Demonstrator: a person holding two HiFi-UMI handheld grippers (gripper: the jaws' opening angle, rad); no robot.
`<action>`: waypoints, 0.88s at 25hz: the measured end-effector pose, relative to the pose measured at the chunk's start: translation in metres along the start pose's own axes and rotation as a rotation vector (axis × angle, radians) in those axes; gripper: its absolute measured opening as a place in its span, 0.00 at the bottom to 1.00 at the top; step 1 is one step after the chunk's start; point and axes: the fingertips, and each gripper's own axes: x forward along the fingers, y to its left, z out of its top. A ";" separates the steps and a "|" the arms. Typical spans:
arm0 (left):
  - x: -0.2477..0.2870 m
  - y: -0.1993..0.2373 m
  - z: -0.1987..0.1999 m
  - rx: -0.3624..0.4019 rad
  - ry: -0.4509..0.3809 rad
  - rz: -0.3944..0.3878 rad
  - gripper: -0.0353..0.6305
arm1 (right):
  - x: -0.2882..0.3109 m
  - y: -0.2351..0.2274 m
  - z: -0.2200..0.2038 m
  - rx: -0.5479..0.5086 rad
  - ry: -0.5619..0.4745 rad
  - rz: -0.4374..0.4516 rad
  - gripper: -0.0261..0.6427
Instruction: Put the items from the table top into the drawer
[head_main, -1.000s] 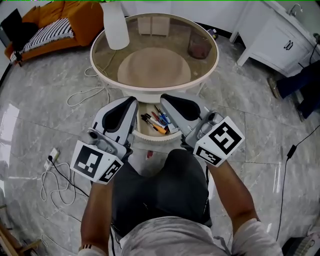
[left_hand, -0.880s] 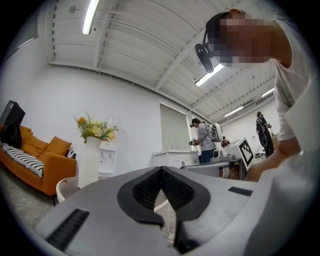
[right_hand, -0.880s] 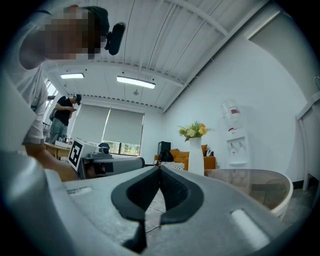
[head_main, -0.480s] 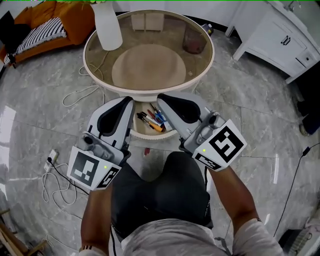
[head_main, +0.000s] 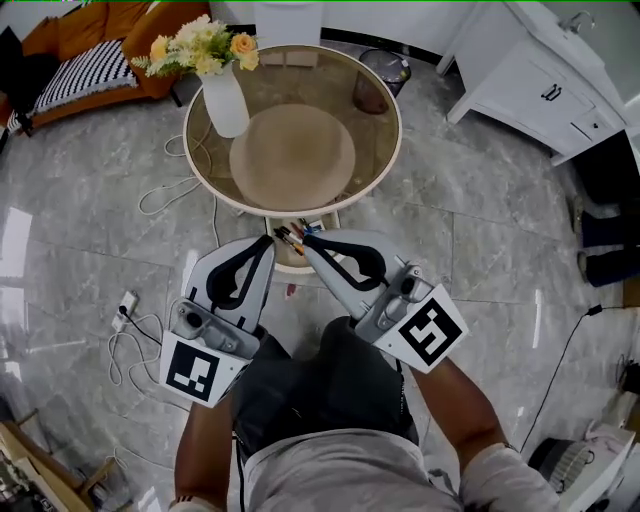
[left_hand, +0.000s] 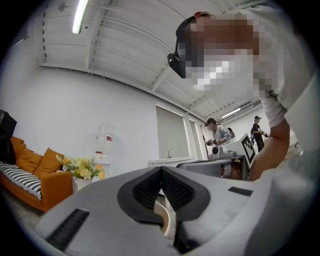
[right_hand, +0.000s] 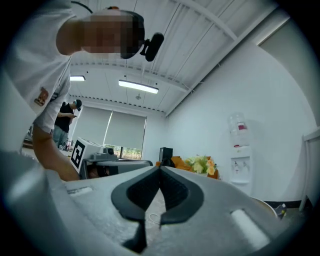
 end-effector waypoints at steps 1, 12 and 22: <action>0.000 -0.001 0.015 0.002 0.001 0.000 0.05 | 0.000 0.002 0.015 -0.003 -0.002 0.004 0.04; -0.007 -0.012 0.147 0.005 0.042 -0.017 0.05 | -0.005 0.022 0.149 -0.007 0.000 -0.017 0.04; -0.005 -0.042 0.244 -0.024 0.033 -0.042 0.05 | -0.027 0.036 0.244 0.023 -0.010 -0.054 0.04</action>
